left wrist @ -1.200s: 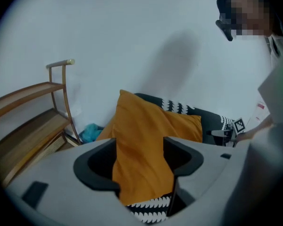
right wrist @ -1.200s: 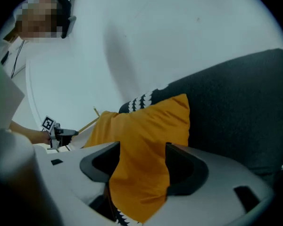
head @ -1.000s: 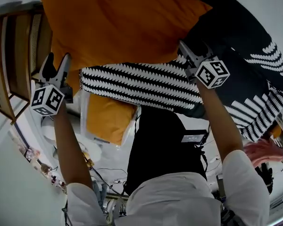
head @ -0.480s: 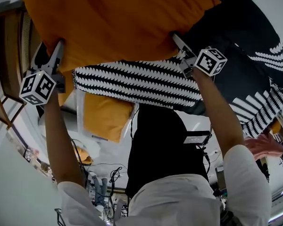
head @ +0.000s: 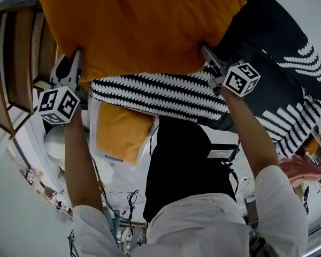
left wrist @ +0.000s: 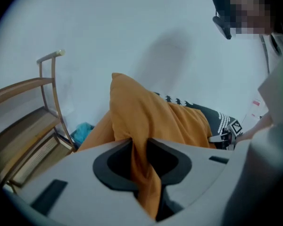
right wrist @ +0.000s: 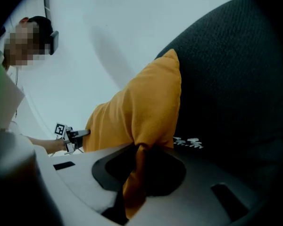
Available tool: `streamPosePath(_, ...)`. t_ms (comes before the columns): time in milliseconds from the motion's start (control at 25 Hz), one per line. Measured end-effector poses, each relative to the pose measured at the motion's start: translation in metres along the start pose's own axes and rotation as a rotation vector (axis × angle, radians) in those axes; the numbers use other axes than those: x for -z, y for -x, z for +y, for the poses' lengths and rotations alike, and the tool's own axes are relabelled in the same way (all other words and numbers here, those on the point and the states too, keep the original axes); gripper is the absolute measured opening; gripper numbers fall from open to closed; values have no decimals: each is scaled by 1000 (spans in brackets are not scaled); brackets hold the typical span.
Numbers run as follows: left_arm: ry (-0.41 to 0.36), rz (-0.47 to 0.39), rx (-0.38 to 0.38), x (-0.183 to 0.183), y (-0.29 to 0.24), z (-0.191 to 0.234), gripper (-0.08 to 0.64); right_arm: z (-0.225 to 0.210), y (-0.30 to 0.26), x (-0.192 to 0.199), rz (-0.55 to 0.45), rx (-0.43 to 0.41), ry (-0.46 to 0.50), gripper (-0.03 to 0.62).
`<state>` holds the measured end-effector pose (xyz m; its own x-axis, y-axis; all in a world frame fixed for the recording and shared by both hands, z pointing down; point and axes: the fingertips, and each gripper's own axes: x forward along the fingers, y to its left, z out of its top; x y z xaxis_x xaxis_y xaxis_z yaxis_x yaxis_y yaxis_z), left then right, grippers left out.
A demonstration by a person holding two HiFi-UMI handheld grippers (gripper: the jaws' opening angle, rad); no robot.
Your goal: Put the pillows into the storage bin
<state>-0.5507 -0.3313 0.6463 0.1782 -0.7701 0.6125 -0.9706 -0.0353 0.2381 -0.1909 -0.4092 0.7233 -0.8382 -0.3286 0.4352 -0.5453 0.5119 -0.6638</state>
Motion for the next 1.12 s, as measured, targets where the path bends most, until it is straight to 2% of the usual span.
streamPosePath(120, -6, -53, -6, -17, 38, -12, 89, 31, 24, -15, -34, -16, 32, 72)
streamPosePath(280, -9, -131, -10, -45, 114, -33, 89, 99, 71, -46, -87, -30, 96, 71)
streamPosePath(520, -54, -304, -42, -112, 250, -82, 89, 216, 152, -115, -211, -71, 257, 71)
streamPosePath(640, -86, -436, -60, -151, 316, -106, 89, 273, 190, -156, -302, -109, 355, 69)
streamPosePath(920, -167, -609, -82, -180, 476, -180, 89, 395, 308, -178, -479, -157, 475, 69)
streamPosePath(1120, -207, -689, -118, -175, 562, -209, 89, 458, 358, -170, -549, -202, 539, 67)
